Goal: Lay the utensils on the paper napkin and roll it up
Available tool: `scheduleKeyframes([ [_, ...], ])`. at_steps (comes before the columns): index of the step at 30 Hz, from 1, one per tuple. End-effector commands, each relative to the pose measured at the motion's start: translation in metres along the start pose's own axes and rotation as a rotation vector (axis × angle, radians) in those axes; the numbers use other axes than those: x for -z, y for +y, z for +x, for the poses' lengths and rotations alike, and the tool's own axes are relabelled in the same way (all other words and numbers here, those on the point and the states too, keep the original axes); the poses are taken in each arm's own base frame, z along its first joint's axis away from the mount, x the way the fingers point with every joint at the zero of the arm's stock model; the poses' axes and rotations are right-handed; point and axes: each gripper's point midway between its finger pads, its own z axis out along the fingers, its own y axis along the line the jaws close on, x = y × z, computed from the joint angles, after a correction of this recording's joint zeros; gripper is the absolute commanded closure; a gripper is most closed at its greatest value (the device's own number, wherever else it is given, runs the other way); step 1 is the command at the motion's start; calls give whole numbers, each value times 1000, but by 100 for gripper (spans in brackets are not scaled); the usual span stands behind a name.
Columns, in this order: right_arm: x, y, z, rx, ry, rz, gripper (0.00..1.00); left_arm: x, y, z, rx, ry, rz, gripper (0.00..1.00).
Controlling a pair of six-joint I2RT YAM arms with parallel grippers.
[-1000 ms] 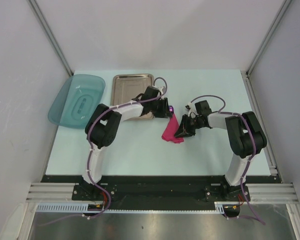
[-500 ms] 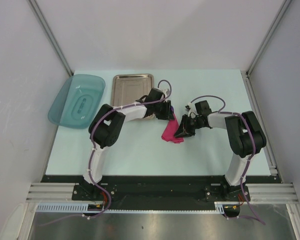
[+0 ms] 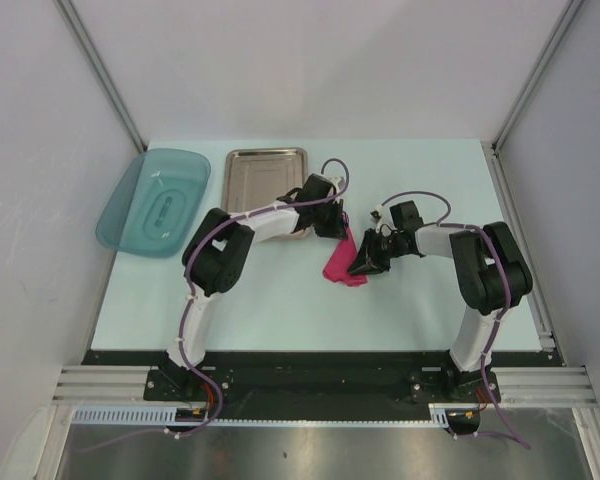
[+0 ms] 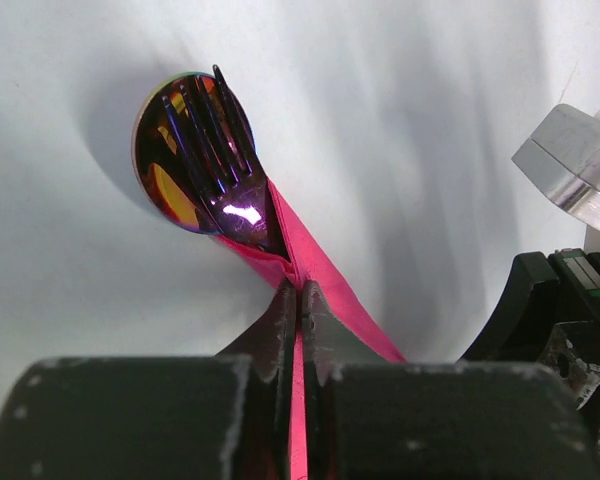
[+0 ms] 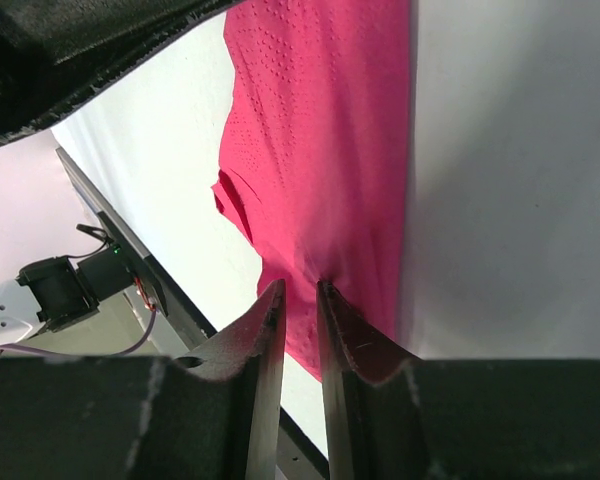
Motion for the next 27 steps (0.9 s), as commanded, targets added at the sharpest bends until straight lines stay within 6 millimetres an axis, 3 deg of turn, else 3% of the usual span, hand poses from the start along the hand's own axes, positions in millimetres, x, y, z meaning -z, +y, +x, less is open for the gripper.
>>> scheduleKeyframes([
  [1, -7, -15, 0, -3, -6, 57, 76, -12, 32, 24, -29, 69, -111, 100],
  [11, 15, -5, -22, 6, -59, 9, 71, 20, -5, -13, -173, -72, 6, 100],
  [19, 36, 8, -42, 23, -105, -32, 64, 33, -22, -22, -202, -110, 52, 100],
  [24, 46, 8, -51, 35, -126, -36, 53, 43, -30, -24, -211, -122, 78, 100],
  [27, 49, 5, -55, 45, -132, -28, 41, 48, -38, -25, -220, -124, 103, 100],
])
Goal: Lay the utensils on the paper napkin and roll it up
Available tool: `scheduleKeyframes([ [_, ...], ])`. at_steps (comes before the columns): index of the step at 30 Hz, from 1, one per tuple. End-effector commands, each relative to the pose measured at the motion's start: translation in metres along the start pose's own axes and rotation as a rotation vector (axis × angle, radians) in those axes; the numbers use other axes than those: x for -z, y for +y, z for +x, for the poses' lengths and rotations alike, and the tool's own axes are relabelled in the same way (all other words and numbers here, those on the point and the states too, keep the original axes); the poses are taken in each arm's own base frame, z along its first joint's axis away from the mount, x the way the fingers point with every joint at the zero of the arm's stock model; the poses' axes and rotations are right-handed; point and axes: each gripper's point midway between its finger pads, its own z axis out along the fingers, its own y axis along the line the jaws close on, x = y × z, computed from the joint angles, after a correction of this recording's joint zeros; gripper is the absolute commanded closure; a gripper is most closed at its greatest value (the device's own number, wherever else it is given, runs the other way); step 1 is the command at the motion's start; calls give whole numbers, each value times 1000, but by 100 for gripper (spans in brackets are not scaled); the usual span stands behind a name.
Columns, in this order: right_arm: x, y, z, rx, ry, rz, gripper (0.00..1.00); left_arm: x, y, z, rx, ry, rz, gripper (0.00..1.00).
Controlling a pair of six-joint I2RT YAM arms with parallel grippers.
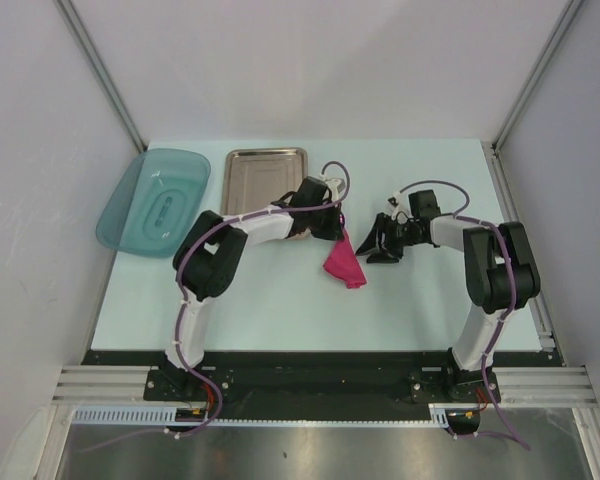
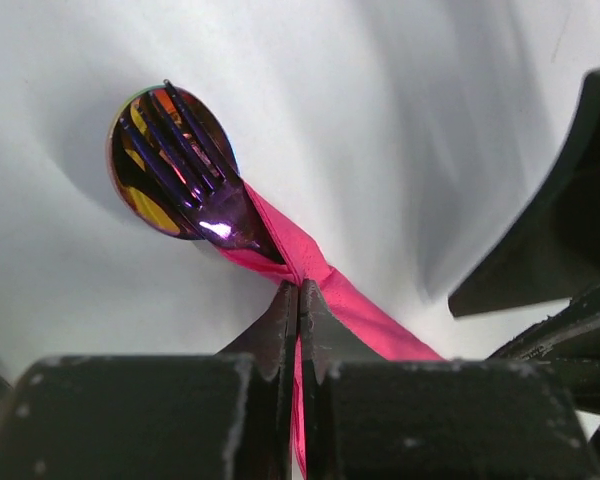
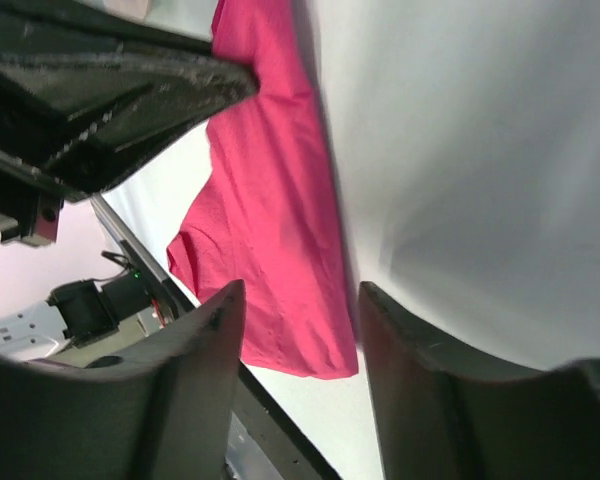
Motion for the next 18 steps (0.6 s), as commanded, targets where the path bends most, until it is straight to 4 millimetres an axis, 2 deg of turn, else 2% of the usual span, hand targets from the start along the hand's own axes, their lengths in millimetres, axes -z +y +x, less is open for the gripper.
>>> scheduleKeyframes([
  [1, 13, 11, -17, 67, -40, -13, 39, 31, -35, -34, -78, -95, 80, 100],
  [5, 11, 9, -17, 74, -28, -18, 25, 37, -42, -38, -81, -101, 106, 100],
  [8, 11, 14, -18, 97, -25, -54, 20, 43, -48, -40, -84, -104, 126, 100],
  [13, 16, 24, -20, 221, -37, -123, 18, 53, -63, -40, -103, -103, 176, 100],
  [18, 31, 30, -28, 356, -86, -147, 20, 64, -76, -37, -125, -99, 225, 100],
])
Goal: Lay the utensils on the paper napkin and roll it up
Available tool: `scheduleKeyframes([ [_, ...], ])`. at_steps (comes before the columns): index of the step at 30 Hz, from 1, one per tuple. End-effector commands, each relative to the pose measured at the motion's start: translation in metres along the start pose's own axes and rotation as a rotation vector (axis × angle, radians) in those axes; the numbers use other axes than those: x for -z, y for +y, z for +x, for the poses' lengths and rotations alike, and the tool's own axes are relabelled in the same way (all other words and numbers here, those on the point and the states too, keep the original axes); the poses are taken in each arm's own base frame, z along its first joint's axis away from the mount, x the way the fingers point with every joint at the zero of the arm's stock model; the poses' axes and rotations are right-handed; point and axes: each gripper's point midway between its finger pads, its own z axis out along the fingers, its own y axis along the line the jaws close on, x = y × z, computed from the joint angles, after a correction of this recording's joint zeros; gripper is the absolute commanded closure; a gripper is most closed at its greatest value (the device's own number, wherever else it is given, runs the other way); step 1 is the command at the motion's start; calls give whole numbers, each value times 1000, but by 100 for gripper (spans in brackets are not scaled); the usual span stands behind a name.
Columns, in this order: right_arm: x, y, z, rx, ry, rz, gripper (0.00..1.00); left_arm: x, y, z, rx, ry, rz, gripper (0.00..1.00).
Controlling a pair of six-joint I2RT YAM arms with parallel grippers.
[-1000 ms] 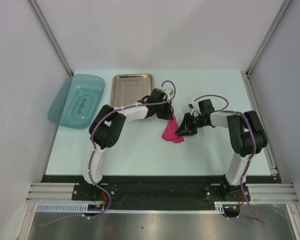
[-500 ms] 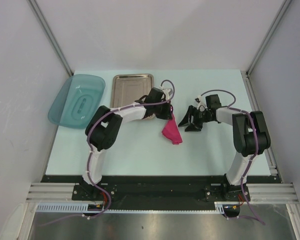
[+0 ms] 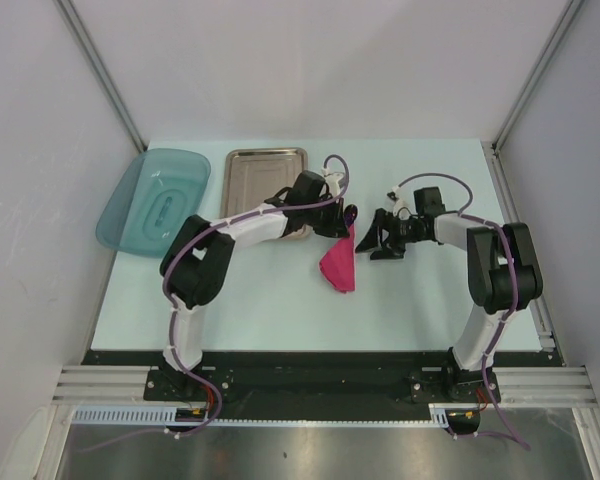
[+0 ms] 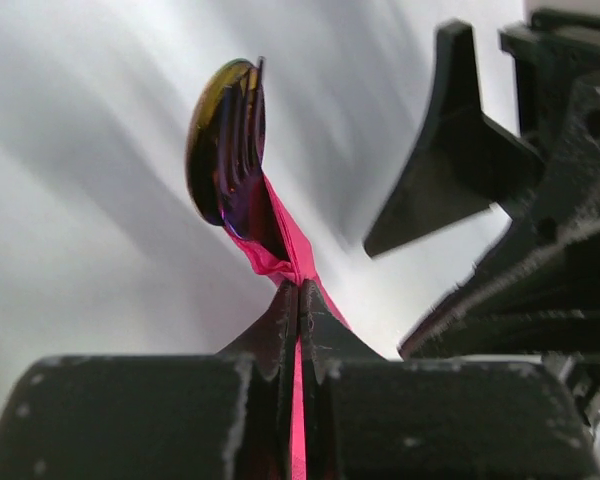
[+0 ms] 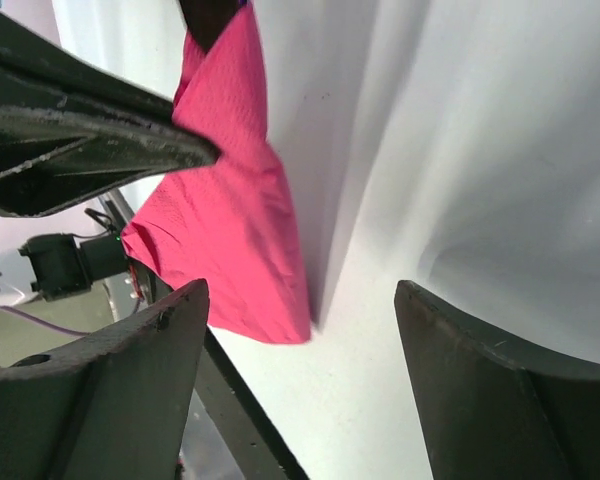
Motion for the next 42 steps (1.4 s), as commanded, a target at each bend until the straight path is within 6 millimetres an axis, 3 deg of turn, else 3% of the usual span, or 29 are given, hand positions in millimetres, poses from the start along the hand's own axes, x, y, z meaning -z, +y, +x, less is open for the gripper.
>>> scheduleKeyframes([
  [1, 23, 18, -25, 235, -98, -59, 20, 31, -44, -26, -84, -73, 116, 100],
  [5, 45, 16, -36, 256, -167, -81, 19, 44, -54, -28, -85, -83, 140, 100],
  [8, 58, 25, -41, 302, -198, -92, 18, 50, -61, -28, -82, -74, 160, 100],
  [11, 75, 45, -48, 386, -233, -110, 17, 64, -71, -32, -81, -76, 180, 100],
  [12, 87, 42, -51, 379, -255, -95, 15, 71, -77, -37, -88, -93, 189, 100],
  [17, 132, 84, -62, 618, -398, -18, 2, 103, -101, -56, -110, -141, 236, 100],
  [22, 168, 127, -72, 826, -543, 25, 0, 145, -134, -85, -149, -232, 313, 100],
  [23, 171, 139, -66, 863, -530, -18, 0, 152, -138, -88, -144, -244, 327, 100],
  [27, 168, 168, -41, 827, -395, -201, 2, 182, -160, -102, -171, -300, 391, 100],
  [33, 156, 215, -33, 841, -403, -306, 8, 216, -187, -101, -192, -338, 483, 100],
  [38, 141, 243, -18, 891, -375, -373, 14, 228, -196, -93, -191, -341, 529, 100],
  [42, 133, 261, -7, 858, -349, -429, 29, 236, -200, -88, -199, -341, 546, 100],
])
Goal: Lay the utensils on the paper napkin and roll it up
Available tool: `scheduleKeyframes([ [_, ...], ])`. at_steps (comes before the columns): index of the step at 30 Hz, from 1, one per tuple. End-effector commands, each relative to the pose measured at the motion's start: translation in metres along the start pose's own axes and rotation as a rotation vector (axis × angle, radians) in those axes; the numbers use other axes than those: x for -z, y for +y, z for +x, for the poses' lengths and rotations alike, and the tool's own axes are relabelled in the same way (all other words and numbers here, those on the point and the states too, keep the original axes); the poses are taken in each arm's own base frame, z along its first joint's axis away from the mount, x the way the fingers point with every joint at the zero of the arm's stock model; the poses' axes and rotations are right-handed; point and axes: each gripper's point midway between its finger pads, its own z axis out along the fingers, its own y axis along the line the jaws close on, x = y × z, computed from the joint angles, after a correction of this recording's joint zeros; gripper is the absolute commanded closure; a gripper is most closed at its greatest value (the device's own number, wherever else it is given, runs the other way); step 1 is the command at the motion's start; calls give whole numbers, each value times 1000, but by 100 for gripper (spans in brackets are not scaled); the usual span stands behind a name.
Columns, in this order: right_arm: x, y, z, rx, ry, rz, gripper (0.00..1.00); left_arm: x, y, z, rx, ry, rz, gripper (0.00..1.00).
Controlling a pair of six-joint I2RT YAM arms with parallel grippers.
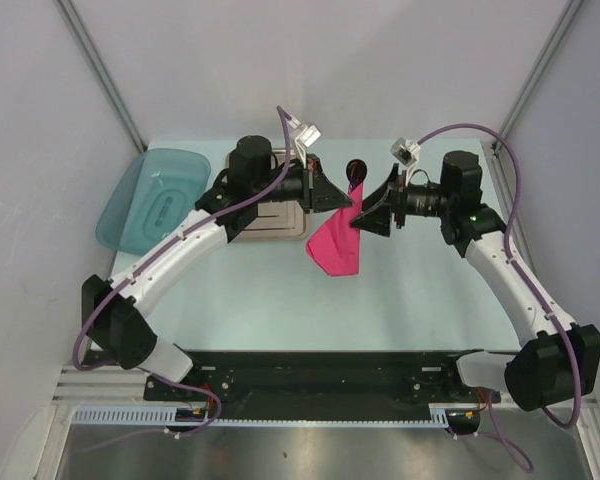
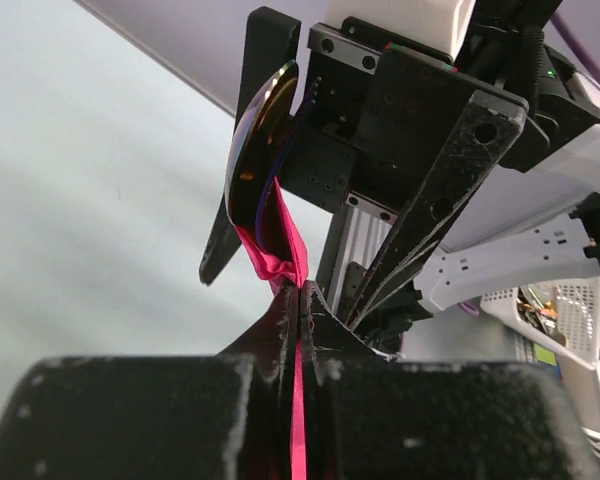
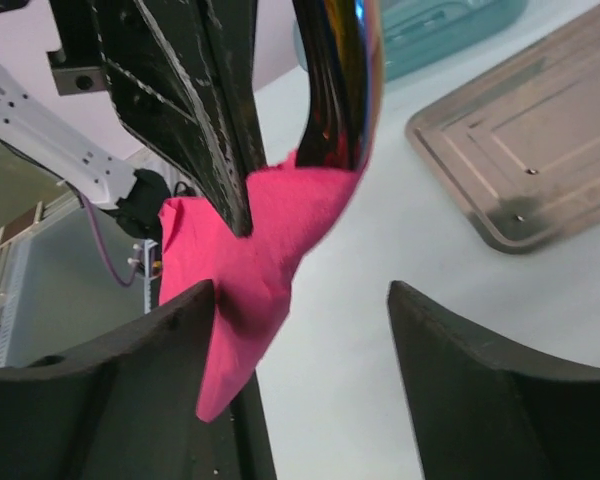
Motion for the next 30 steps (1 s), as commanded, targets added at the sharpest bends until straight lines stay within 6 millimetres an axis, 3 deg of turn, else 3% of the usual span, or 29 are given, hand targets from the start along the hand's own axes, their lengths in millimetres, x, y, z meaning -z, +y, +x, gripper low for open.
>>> scheduleKeyframes([
  [1, -8, 24, -19, 14, -51, -53, 30, 14, -31, -13, -34, -41, 85, 100],
  [4, -15, 34, -20, 9, -58, -88, 34, 15, -38, -16, -37, -55, 105, 100],
  [10, -24, 47, -24, 8, -69, -132, 53, 19, -43, -15, -35, -59, 119, 100],
  [13, -25, 52, -25, 10, -73, -143, 74, 22, -47, -16, -41, -64, 123, 100],
  [14, -25, 53, -26, 12, -75, -141, 89, 23, -47, -16, -41, -64, 122, 100],
  [16, -26, 52, -25, 4, -75, -121, 100, 24, -48, -17, -43, -68, 121, 100],
  [19, -27, 51, -24, -8, -70, -102, 100, 26, -50, -20, -62, -75, 118, 100],
  [22, -27, 53, -29, -16, -84, -95, 100, 35, -49, -28, -88, -76, 97, 83],
  [23, -27, 54, -30, -30, -87, -97, 100, 40, -47, -29, -85, -77, 81, 68],
  [25, -26, 57, -37, -29, -105, -99, 100, 56, -34, -37, -95, -102, 30, 53],
  [26, -26, 58, -39, -31, -111, -101, 100, 62, -28, -32, -83, -84, 9, 44],
  [28, -24, 63, -46, -39, -130, -114, 100, 79, -25, -23, -146, -67, 13, 38],
  [29, -24, 65, -48, -45, -137, -120, 100, 84, -27, -14, -153, -44, 22, 19],
  [30, -24, 68, -50, -64, -140, -131, 100, 87, -23, -4, -185, -29, 11, 17],
])
